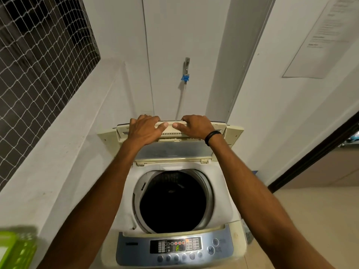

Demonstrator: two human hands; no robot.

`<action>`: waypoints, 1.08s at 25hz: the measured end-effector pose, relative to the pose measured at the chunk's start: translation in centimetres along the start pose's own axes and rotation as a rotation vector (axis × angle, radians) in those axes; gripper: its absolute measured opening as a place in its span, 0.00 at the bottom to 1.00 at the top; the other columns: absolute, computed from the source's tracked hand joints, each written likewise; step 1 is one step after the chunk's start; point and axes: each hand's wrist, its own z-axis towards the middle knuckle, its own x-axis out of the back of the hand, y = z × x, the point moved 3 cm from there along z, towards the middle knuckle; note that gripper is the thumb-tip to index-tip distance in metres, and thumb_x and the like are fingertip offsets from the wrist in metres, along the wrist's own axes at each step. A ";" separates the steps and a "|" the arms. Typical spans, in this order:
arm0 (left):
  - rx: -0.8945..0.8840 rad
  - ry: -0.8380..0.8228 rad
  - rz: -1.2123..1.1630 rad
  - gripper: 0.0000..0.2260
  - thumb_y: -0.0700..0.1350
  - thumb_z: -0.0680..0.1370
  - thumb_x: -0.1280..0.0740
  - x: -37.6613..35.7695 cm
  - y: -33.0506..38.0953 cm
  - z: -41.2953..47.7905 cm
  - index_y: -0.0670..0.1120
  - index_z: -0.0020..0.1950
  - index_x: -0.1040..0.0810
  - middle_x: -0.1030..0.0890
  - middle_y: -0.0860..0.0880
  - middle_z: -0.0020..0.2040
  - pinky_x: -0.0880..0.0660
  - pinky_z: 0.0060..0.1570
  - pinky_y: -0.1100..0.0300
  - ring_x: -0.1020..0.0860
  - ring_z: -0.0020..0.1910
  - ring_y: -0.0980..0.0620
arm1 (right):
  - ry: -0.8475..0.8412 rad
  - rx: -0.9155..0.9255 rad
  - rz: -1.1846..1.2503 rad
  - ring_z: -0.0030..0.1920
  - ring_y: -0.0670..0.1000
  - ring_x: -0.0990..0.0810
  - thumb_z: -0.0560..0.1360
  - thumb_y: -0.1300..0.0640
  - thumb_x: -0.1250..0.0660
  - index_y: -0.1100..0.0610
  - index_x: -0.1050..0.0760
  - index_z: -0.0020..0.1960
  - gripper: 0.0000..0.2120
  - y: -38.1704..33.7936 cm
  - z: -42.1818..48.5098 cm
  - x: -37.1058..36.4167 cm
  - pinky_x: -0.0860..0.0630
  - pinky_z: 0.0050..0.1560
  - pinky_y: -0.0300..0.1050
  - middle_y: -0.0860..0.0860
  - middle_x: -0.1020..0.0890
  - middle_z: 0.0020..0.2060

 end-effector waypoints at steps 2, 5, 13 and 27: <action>-0.002 -0.008 -0.012 0.25 0.68 0.78 0.52 -0.2 0.3 -3.1 0.55 0.58 0.24 0.19 0.49 0.57 0.36 0.55 0.46 0.27 0.60 0.45 | -0.014 0.027 -0.019 0.44 0.55 0.18 0.77 0.30 0.44 0.54 0.20 0.51 0.29 -0.6 -2.9 -0.5 0.28 0.45 0.48 0.52 0.16 0.42; 0.019 0.014 -0.044 0.23 0.69 0.76 0.50 -1.2 1.1 -8.6 0.57 0.53 0.24 0.19 0.53 0.52 0.40 0.49 0.50 0.28 0.55 0.48 | 0.025 0.073 -0.054 0.44 0.56 0.18 0.75 0.30 0.43 0.52 0.21 0.51 0.27 -1.6 -8.1 -2.1 0.31 0.42 0.47 0.52 0.15 0.44; -0.001 -0.068 -0.073 0.16 0.68 0.72 0.41 -8.0 2.0 -21.7 0.58 0.48 0.28 0.21 0.58 0.50 0.37 0.54 0.52 0.30 0.58 0.50 | -0.094 0.012 -0.012 0.48 0.54 0.21 0.73 0.30 0.39 0.49 0.26 0.46 0.22 -3.1 -20.3 -10.8 0.32 0.54 0.50 0.49 0.18 0.44; 0.175 -0.470 -0.021 0.20 0.64 0.75 0.37 -19.5 1.4 -29.8 0.59 0.66 0.27 0.25 0.54 0.66 0.38 0.64 0.49 0.32 0.66 0.46 | -0.424 -0.085 0.015 0.64 0.55 0.27 0.77 0.53 0.37 0.51 0.28 0.69 0.20 -2.7 -27.5 -22.7 0.38 0.69 0.50 0.53 0.21 0.61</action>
